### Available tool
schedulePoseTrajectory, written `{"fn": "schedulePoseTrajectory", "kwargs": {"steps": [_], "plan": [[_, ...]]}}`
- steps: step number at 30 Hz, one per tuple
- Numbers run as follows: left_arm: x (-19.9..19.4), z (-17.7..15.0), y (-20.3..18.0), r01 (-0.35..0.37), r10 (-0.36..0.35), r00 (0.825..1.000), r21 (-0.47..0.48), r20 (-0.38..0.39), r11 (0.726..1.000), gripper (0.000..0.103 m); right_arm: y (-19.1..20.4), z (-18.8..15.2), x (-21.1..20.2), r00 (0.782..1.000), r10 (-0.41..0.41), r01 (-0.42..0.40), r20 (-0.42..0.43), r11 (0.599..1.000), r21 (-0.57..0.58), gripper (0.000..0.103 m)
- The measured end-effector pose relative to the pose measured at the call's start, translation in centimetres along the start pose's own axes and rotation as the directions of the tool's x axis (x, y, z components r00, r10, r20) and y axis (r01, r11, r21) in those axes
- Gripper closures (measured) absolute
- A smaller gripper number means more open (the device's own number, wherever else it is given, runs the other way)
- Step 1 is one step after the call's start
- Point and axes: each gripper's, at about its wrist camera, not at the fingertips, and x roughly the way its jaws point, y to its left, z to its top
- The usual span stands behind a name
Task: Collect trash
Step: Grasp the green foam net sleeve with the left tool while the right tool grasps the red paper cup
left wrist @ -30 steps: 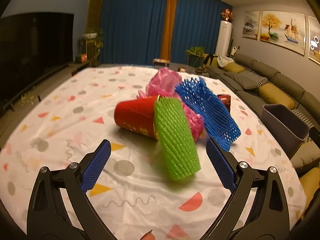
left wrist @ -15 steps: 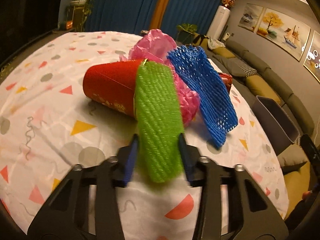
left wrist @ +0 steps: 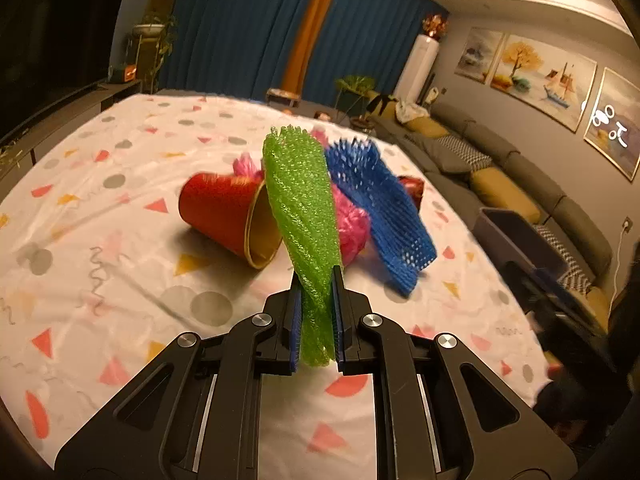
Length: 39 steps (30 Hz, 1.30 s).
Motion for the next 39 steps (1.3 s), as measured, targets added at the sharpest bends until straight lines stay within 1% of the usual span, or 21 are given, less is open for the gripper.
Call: {"fn": "schedulePoseTrajectory", "kwargs": {"steps": [5,7,9,14,16,19,20,21,22,24,25,29,35,38,39], "plan": [[-2.5,0.1,1.3,-0.028,0.028,0.998,-0.001,0.053,1.0,0.091,2.7,0.0,0.6,0.999,0.048,-0.049,-0.017,0.998,-0.03,0.018],[-3.4,0.0,2.1,-0.069,0.069,0.994,-0.001,0.08,0.998,0.091,3.9,0.0,0.9,0.998,0.066,-0.067,-0.023,0.997,-0.044,0.018],[-3.9,0.0,3.0,-0.107,0.107,0.99,-0.005,0.09,0.994,0.091,5.3,0.0,1.3,0.995,0.092,-0.094,-0.035,0.994,-0.055,0.018],[-4.7,0.1,5.6,-0.138,0.143,0.985,-0.052,0.097,0.989,0.091,8.9,-0.4,2.9,0.983,0.16,-0.167,-0.088,0.983,-0.074,0.025],[-4.9,0.1,6.7,-0.118,0.125,0.988,-0.078,0.091,0.99,0.091,10.9,-0.8,3.6,0.974,0.196,-0.207,-0.116,0.974,-0.091,0.029],[-4.9,0.0,7.2,-0.118,0.125,0.988,-0.084,0.09,0.989,0.091,13.3,-1.4,4.3,0.963,0.221,-0.241,-0.152,0.962,-0.13,0.035],[-4.9,0.0,7.3,-0.117,0.125,0.988,-0.086,0.088,0.989,0.091,13.9,-1.6,4.5,0.96,0.229,-0.252,-0.162,0.958,-0.136,0.035],[-4.9,-0.1,7.6,-0.115,0.123,0.989,-0.09,0.086,0.989,0.091,14.5,-1.7,4.9,0.954,0.241,-0.267,-0.18,0.954,-0.134,0.038],[-4.9,-0.2,7.9,-0.114,0.122,0.989,-0.093,0.086,0.989,0.091,15.0,-1.8,5.3,0.945,0.258,-0.285,-0.201,0.951,-0.121,0.041],[-5.1,-0.4,8.2,-0.115,0.123,0.989,-0.096,0.087,0.989,0.091,15.5,-2.0,5.8,0.931,0.285,-0.312,-0.226,0.945,-0.094,0.042],[-5.2,-0.4,8.4,-0.117,0.125,0.988,-0.097,0.089,0.988,0.091,15.8,-2.0,6.0,0.925,0.3,-0.327,-0.235,0.942,-0.083,0.044],[-5.5,-0.5,8.9,-0.12,0.13,0.987,-0.105,0.092,0.987,0.091,17.2,-2.1,6.6,0.908,0.332,-0.359,-0.257,0.931,-0.064,0.049],[-5.6,-0.7,9.7,-0.12,0.132,0.987,-0.121,0.089,0.985,0.091,18.4,-1.6,7.9,0.888,0.367,-0.388,-0.278,0.921,-0.022,0.06],[-5.6,-0.8,10.0,-0.122,0.134,0.987,-0.126,0.088,0.984,0.091,19.2,-1.6,8.7,0.867,0.4,-0.418,-0.299,0.909,0.005,0.072],[-5.6,-0.8,10.1,-0.122,0.134,0.987,-0.127,0.087,0.984,0.091,19.3,-1.6,8.9,0.863,0.405,-0.422,-0.301,0.907,0.008,0.078]]}}
